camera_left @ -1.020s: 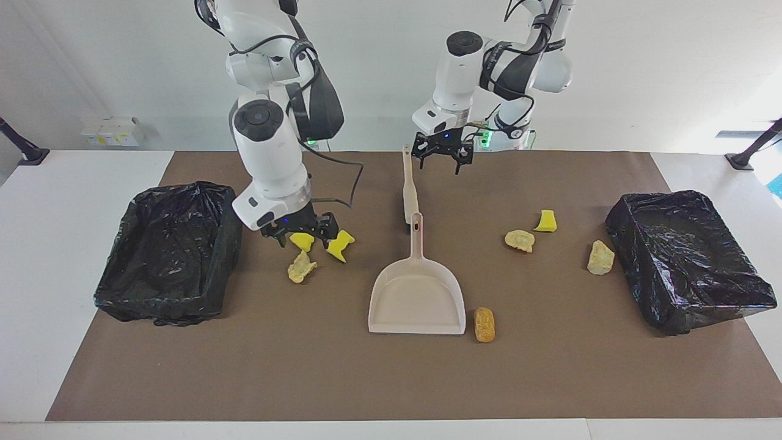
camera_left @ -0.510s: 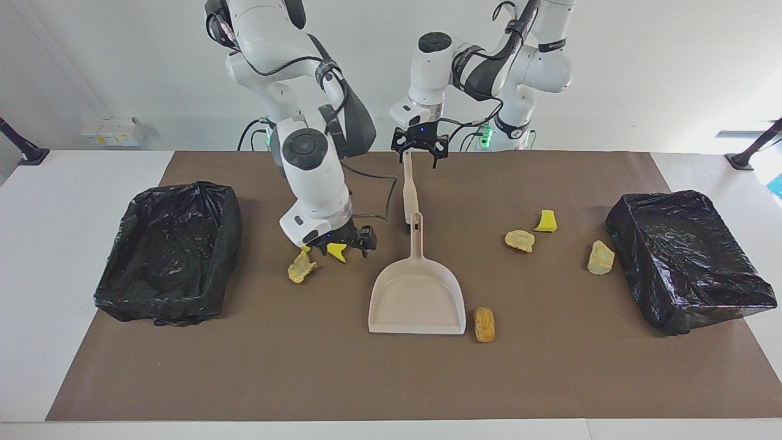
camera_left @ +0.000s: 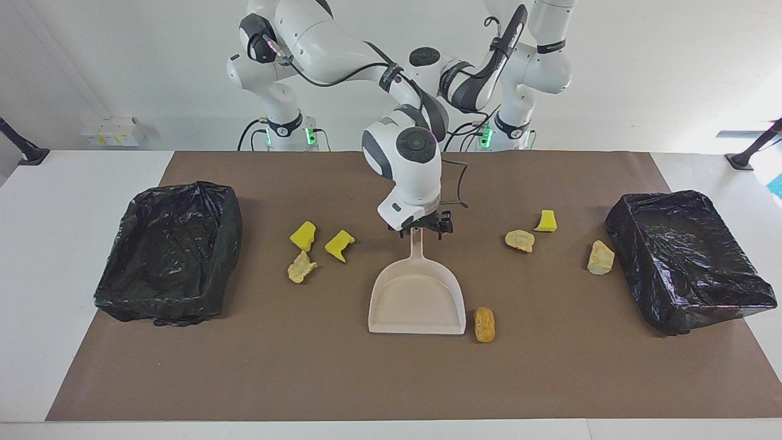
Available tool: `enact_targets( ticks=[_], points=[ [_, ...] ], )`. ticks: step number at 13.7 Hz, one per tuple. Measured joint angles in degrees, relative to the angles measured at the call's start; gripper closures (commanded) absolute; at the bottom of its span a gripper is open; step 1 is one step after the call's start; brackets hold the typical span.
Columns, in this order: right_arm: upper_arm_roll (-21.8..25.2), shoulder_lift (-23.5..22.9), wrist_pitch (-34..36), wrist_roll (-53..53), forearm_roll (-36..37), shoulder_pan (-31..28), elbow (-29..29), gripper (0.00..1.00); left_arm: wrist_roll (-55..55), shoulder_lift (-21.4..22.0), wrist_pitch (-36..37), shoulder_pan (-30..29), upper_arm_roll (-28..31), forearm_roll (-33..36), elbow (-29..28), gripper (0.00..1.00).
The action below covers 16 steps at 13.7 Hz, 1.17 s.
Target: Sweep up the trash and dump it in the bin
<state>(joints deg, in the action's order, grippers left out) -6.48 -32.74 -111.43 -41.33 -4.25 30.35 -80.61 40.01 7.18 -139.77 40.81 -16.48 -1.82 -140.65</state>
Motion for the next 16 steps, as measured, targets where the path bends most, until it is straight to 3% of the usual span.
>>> enact_targets(
  ticks=[1, 2, 3, 4, 7, 10, 13, 14, 15, 16],
  points=[
    [0.0, 0.1, 0.0, 0.0, 0.0, 0.1, -0.8, 0.23, 0.3, -0.4, -0.2, 0.2, 0.0, 0.0, 0.0, 0.00],
    [0.0, 0.3, 0.0, 0.0, 0.0, 0.1, -1.8, 0.40, 0.6, -0.7, -0.3, 0.6, 0.0, 0.0, 0.0, 0.12],
    [0.0, 0.7, 0.0, 0.1, 0.0, 0.1, -2.8, 0.62, 0.8, -0.8, -0.3, 1.0, 0.0, 0.0, 0.0, 0.12],
    [0.0, 1.2, 0.0, 0.1, 0.0, 0.2, -3.7, 1.00, 1.0, -0.8, -0.3, 1.1, 0.0, 0.1, 0.0, 0.12],
    [0.0, 2.3, 0.0, 0.1, -0.8, 0.2, -5.0, 1.00, 1.0, -1.0, -0.4, 1.2, 0.0, 0.2, -0.1, 0.15],
    [0.1, 2.4, 0.0, 0.1, -3.1, -0.3, -5.0, 1.00, 1.7, -1.1, -0.4, 1.2, 0.0, 0.2, -0.5, 0.32],
    [0.2, 2.5, 0.7, 2.5, -3.5, -1.9, -4.8, 1.00, 2.4, -1.1, -0.4, 1.2, 0.0, 0.2, -0.7, 0.70],
    [0.3, 2.9, 1.4, 4.5, -3.5, -2.5, -4.6, 1.00, 2.6, -1.1, -0.4, 1.2, 0.0, 0.2, -0.8, 0.89],
    [0.4, 3.5, 1.9, 7.3, -3.5, -3.1, -4.4, 1.00, 2.6, -1.1, -0.4, 1.2, 0.0, 0.2, -0.8, 1.00],
    [0.4, 4.5, 2.4, 10.0, -3.5, -3.8, -4.3, 1.00, 2.7, -1.1, -0.3, 1.2, 0.0, 0.2, -0.8, 1.00]
  ],
)
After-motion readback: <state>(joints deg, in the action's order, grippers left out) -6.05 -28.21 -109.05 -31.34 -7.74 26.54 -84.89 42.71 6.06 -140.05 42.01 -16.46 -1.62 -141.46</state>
